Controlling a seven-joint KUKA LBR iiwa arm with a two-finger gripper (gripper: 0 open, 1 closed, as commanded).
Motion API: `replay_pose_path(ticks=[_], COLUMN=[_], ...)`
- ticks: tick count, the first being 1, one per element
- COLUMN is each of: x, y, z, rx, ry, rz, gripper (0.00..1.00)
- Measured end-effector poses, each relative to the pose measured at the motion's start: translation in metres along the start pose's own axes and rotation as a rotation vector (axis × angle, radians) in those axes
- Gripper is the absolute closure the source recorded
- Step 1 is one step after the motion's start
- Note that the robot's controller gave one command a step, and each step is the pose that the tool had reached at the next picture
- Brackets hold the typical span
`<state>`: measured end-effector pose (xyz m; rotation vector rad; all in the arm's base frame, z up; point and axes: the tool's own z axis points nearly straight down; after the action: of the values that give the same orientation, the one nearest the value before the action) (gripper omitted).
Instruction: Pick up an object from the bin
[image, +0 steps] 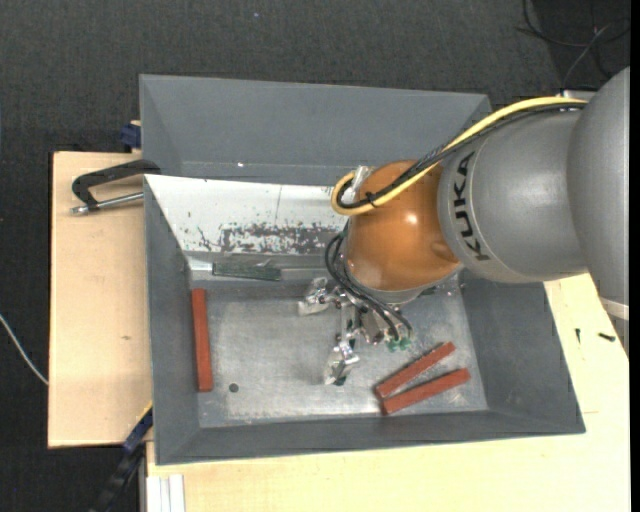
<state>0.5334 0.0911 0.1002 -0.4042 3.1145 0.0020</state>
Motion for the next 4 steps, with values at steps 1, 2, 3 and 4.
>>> replay_pose_path(ticks=[1, 2, 3, 4], x=[0.011, 0.007, 0.01, 0.01], y=[-0.027, -0.022, -0.033, -0.033], z=[-0.003, 0.027, 0.023, 0.023], rx=[0.001, 0.0, -0.003, -0.003], ry=[-0.001, 0.001, 0.004, 0.004], rz=[-0.163, -0.24, -0.388, -0.388], gripper=[0.0, 0.0, 1.0, 1.0])
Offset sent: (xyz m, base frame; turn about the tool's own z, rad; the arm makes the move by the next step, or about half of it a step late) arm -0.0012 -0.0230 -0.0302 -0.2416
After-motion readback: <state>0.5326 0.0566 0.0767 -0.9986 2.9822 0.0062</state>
